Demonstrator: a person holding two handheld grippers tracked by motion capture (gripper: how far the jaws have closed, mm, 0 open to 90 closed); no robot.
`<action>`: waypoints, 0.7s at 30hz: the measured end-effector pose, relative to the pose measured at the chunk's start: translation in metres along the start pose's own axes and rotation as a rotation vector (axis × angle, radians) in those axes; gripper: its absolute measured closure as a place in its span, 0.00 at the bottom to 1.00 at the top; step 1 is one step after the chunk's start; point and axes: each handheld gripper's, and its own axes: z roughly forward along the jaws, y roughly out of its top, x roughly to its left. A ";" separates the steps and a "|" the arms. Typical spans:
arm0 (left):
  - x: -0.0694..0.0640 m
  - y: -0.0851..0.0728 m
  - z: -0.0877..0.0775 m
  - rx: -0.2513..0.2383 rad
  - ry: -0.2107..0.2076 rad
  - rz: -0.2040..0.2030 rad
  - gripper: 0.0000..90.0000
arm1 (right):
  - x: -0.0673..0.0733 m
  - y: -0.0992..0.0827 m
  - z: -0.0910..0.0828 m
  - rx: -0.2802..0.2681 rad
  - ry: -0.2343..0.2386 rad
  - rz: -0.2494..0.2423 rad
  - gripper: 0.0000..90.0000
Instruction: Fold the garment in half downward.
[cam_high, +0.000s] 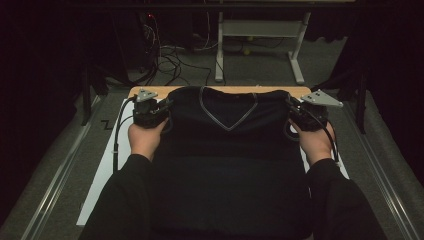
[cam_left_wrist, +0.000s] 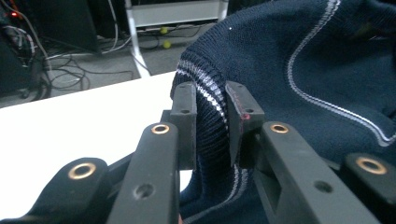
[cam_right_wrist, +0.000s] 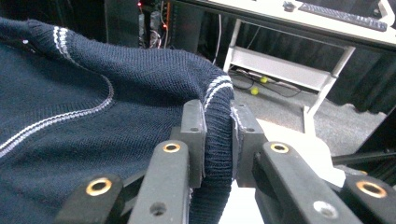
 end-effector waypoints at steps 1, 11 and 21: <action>0.000 -0.003 -0.003 -0.004 -0.009 -0.002 0.79 | 0.001 -0.001 -0.004 -0.005 0.005 -0.004 0.88; -0.007 -0.040 -0.028 0.005 -0.069 0.014 0.79 | 0.015 -0.026 -0.033 -0.025 0.050 -0.012 0.88; -0.020 -0.093 -0.046 0.057 -0.108 0.055 0.79 | 0.030 -0.072 -0.062 -0.001 0.094 -0.049 0.88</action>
